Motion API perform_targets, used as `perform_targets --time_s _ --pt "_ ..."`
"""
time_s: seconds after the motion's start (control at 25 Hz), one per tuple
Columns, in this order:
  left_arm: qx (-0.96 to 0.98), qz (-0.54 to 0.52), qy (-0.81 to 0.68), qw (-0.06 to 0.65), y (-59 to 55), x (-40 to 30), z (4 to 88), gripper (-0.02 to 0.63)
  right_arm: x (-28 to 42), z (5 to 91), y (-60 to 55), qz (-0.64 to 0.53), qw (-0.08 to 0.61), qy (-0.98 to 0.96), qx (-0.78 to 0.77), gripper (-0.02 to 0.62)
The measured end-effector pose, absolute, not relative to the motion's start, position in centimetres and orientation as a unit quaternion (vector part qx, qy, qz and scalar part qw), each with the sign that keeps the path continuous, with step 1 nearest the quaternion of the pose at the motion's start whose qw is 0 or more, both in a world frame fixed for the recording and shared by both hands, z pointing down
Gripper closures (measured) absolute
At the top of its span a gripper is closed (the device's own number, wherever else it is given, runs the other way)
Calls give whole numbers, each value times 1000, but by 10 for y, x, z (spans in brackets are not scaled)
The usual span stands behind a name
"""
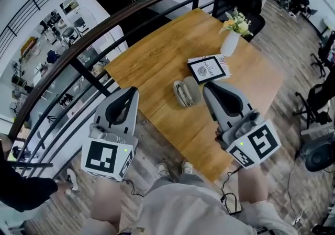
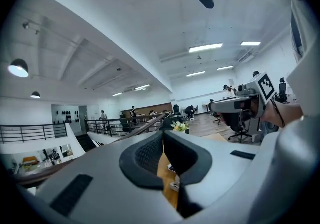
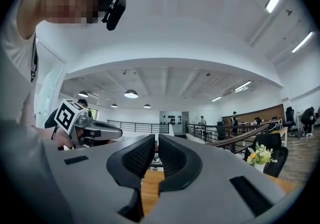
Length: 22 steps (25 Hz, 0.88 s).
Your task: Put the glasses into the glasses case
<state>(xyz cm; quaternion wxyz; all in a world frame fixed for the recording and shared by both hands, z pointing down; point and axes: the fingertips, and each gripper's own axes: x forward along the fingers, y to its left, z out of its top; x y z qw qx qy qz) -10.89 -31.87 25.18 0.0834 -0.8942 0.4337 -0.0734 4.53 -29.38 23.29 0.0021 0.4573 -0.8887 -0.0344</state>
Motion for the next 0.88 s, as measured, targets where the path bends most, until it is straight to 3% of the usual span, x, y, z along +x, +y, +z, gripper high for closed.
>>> perform_targets --time_s 0.88 --pt "-890 -108 434 86 -251 -123 274 584 48 261 -225 24 27 -893 448 563"
